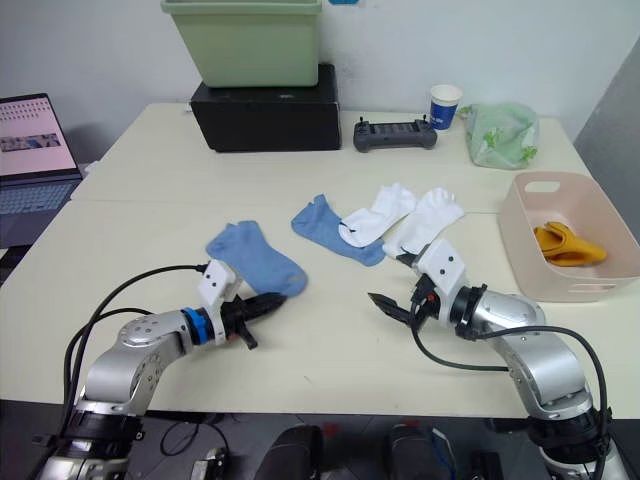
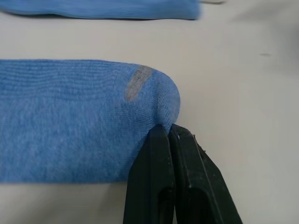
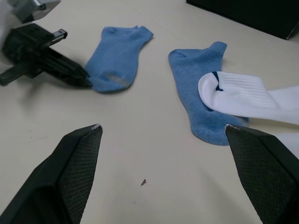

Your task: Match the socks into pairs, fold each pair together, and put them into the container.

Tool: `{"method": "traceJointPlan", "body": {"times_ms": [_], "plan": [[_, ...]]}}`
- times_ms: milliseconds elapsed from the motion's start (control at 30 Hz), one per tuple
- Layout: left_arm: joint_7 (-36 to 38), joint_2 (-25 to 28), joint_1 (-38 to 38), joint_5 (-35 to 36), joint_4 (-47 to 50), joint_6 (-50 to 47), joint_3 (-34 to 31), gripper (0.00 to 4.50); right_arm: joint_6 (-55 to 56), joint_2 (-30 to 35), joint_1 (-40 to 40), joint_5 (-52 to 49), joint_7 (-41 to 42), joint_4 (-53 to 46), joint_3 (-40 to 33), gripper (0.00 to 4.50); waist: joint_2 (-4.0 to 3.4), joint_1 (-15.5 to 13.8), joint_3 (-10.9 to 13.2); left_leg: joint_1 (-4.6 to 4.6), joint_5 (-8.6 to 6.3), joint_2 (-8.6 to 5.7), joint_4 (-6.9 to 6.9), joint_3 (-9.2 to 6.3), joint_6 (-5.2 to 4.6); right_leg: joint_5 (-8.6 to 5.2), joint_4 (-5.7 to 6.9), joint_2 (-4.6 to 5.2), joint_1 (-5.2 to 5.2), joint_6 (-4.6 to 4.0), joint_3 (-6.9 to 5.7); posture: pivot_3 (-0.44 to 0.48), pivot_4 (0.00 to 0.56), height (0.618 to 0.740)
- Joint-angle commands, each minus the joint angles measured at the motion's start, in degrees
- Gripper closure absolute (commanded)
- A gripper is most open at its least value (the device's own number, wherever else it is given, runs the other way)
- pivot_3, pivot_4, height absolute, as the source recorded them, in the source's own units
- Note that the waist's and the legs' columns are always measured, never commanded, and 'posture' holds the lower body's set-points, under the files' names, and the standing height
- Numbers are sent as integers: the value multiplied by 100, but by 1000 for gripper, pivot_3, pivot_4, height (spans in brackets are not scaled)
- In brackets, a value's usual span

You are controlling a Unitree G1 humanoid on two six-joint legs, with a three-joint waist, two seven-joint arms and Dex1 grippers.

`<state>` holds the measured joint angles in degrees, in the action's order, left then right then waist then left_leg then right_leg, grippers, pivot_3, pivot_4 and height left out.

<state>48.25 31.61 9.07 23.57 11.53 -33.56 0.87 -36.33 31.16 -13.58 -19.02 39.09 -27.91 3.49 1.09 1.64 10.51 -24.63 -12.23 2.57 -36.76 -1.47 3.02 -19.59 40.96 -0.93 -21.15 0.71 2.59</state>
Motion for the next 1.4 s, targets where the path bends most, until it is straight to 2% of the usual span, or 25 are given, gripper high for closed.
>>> {"method": "traceJointPlan", "body": {"times_ms": [33,100,200,233,400,467,567,700,867,1067,1167,1400], "plan": [[-171,-335,165,221,684,-450,517,4483,224,67,-40,7,-21,181,-217,0,0,0,0,0,0,-1,-1,1,0,0,-1,0,0,0,1,0,150,740],[-262,-583,307,247,725,-626,778,4483,289,79,-98,-12,4,358,-256,0,0,2,0,-1,0,-6,-3,3,0,0,-1,-1,2,0,0,0,150,740],[-117,-826,405,554,707,-806,852,3866,401,90,-173,-3,42,583,-240,0,1,27,0,-2,0,-4,-3,3,-1,0,-1,-3,-1,0,0,0,150,740],[-96,-879,408,677,671,-899,809,3601,433,89,-183,2,43,633,-232,0,1,38,0,-1,0,-2,-2,3,-1,0,1,-6,-2,0,2,0,150,740],[47,-496,437,898,751,-1097,532,1947,338,34,-74,-43,-21,608,-171,0,0,41,1,1,0,2,-1,-2,-1,0,4,-31,-4,-1,1,0,150,740],[-68,-333,712,972,461,-983,-15,1310,59,-64,-9,-108,-137,485,-48,0,1,31,1,1,0,6,-1,-3,-1,0,4,-31,-4,-1,0,0,150,740],[-169,-89,1073,536,-344,-346,-364,333,-217,-243,29,-200,-253,292,116,0,1,14,1,0,0,6,-3,-4,0,0,4,-30,-4,-1,-2,0,150,740],[-105,130,1529,-63,-1554,595,-394,333,-407,-321,21,-103,-213,212,492,0,0,14,0,1,-1,5,-1,-1,-1,0,1,-28,-8,-1,-1,0,150,740],[115,203,2187,-907,-3349,1768,-37,333,-452,-525,-178,92,-244,485,1001,0,2,4,1,-8,0,0,-2,3,-1,0,-1,-28,-13,-1,-5,0,150,740],[293,82,2719,-1357,-4450,2371,182,333,-247,-531,-530,485,-116,1009,1539,0,2,5,1,-14,0,0,-7,4,-1,0,1,-30,-18,-1,-14,0,150,740],[653,149,2679,-1379,-4457,2331,248,1217,-3,-271,-661,875,46,1289,1828,917,2,7,1,-15,0,0,-7,7,-1,0,3,-31,-20,-1,-14,0,150,740],[888,224,2390,-1294,-3998,2082,147,3527,395,-136,-538,1083,220,1282,1870,3463,2,12,1,-14,0,3,-8,4,-1,0,4,-30,-19,-1,-12,0,150,740]]}}
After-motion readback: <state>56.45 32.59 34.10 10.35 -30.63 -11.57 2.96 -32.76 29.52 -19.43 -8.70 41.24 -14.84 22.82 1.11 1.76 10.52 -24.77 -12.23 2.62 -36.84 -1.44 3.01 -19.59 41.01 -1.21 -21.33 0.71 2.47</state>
